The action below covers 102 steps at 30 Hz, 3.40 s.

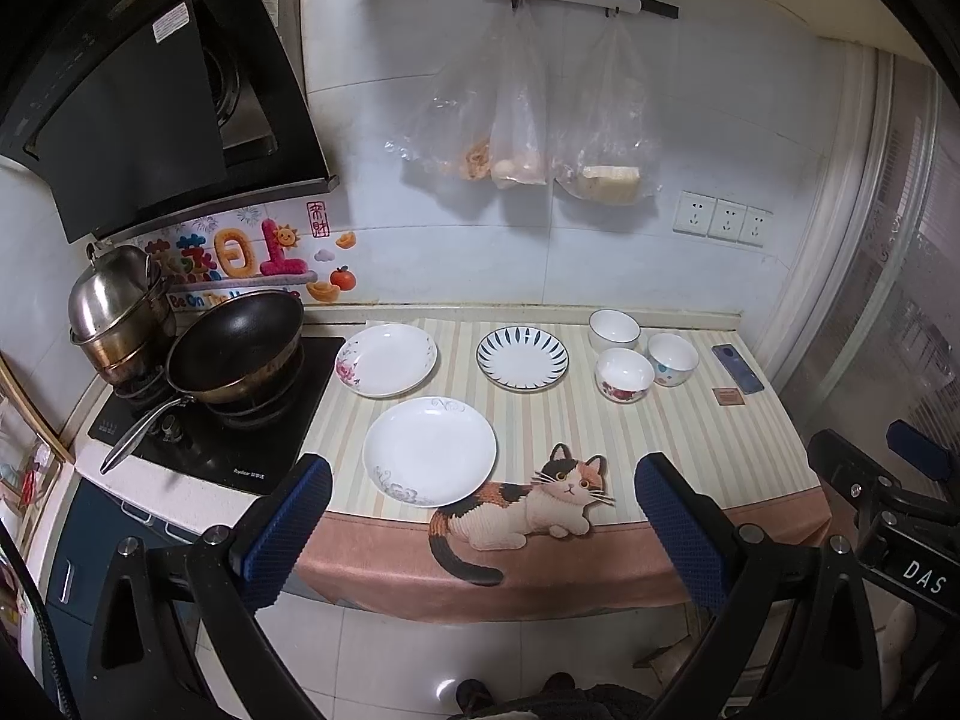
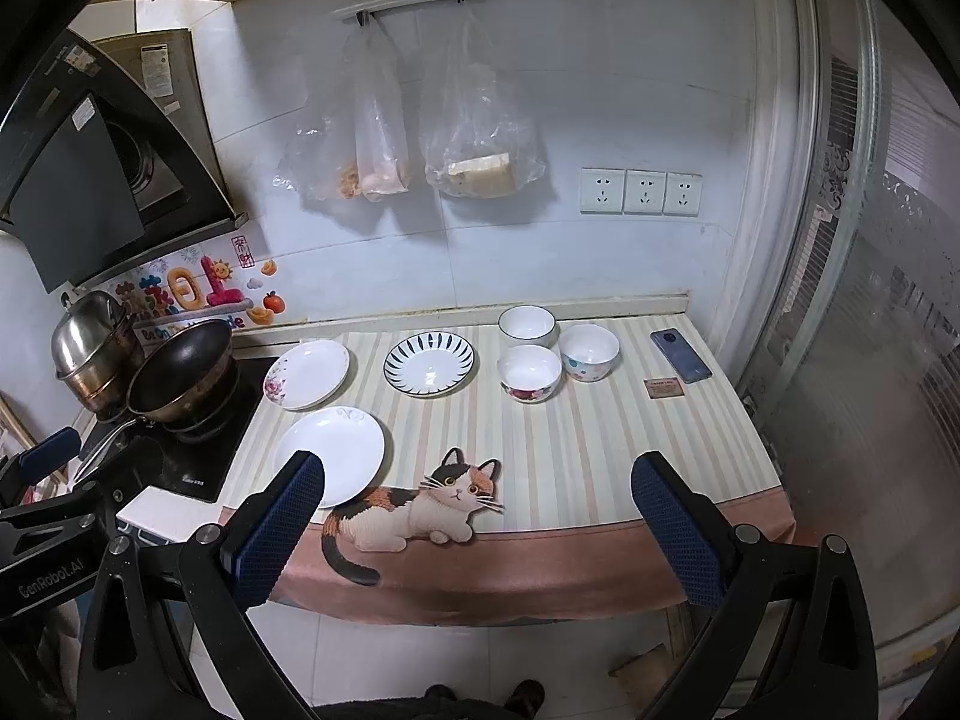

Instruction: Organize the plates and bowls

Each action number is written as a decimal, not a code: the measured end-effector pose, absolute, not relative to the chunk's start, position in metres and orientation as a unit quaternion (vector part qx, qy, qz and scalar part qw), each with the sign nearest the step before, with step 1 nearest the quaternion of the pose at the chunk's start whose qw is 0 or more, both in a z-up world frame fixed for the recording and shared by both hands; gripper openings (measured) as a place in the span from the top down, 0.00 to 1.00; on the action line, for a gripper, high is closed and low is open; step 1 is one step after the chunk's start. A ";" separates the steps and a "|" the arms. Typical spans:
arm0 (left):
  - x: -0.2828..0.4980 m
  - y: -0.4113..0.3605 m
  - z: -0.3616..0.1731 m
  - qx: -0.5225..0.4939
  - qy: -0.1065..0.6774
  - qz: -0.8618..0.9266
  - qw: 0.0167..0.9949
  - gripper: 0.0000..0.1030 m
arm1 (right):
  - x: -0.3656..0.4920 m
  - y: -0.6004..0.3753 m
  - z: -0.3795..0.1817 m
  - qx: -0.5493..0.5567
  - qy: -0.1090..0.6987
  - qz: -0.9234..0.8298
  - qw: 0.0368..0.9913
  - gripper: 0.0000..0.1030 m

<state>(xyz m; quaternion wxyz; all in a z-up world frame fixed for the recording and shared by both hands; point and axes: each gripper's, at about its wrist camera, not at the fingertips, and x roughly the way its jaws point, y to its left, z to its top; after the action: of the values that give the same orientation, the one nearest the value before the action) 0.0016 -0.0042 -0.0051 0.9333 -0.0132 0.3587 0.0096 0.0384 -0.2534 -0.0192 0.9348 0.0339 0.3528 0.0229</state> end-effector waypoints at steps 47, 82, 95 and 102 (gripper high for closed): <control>0.017 -0.004 -0.004 -0.015 0.354 0.012 0.935 0.00 | 0.055 -0.250 -0.022 0.035 0.349 0.017 0.936 0.00; 0.245 0.157 -0.297 -0.109 0.588 0.069 0.798 0.04 | 0.338 -0.140 -0.360 0.147 0.611 0.199 0.752 0.10; 0.284 0.171 -0.377 -0.165 0.624 0.055 0.762 0.56 | 0.410 -0.078 -0.453 0.135 0.658 0.268 0.691 0.77; 0.272 0.169 -0.371 -0.176 0.605 0.057 0.774 0.60 | 0.412 -0.071 -0.448 0.106 0.643 0.276 0.707 0.77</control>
<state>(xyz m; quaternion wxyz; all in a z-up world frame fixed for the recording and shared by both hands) 0.2715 0.1688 -0.3709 0.7742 -0.1762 0.6052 0.0570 0.4122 -0.0710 -0.4481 0.7066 0.1064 0.6430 0.2755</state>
